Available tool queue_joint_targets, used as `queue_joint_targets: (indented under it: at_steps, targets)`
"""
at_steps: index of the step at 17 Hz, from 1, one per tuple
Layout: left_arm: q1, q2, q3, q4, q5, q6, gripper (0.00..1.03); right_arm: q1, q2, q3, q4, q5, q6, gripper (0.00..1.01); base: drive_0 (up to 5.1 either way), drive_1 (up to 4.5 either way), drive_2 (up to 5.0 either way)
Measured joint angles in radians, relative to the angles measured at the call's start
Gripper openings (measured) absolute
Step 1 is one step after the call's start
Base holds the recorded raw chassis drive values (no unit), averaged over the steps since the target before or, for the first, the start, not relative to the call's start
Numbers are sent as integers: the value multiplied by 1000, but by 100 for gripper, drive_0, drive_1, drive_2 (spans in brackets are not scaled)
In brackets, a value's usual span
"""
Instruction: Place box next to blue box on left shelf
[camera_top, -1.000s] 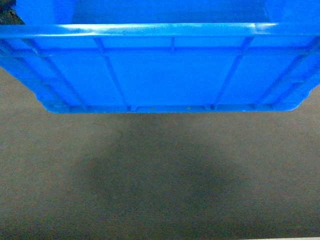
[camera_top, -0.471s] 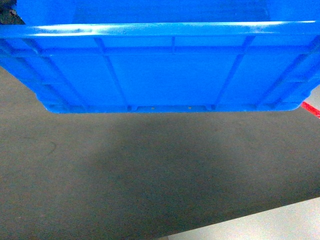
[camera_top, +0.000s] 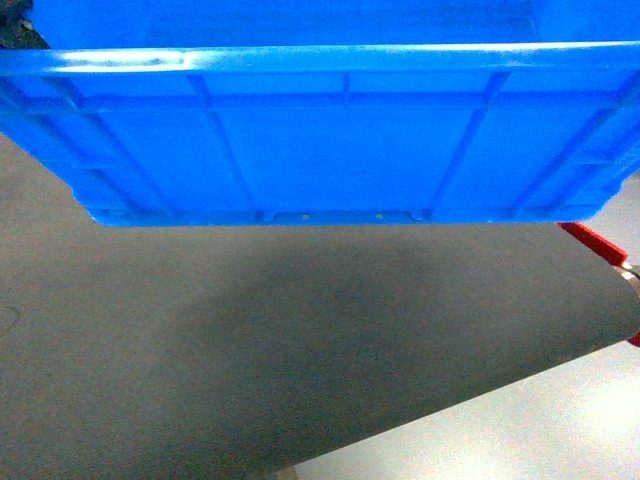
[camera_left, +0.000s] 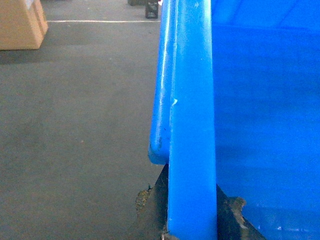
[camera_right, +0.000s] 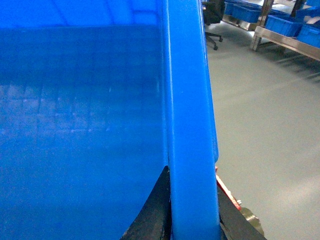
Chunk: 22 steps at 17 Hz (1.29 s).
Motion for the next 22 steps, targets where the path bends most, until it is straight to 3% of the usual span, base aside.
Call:
queue_joint_targets:
  at_steps: [22]
  targets:
    - [0, 0, 0, 0, 0, 0, 8, 0, 0, 0, 0, -1, 0, 10, -140, -140, -140]
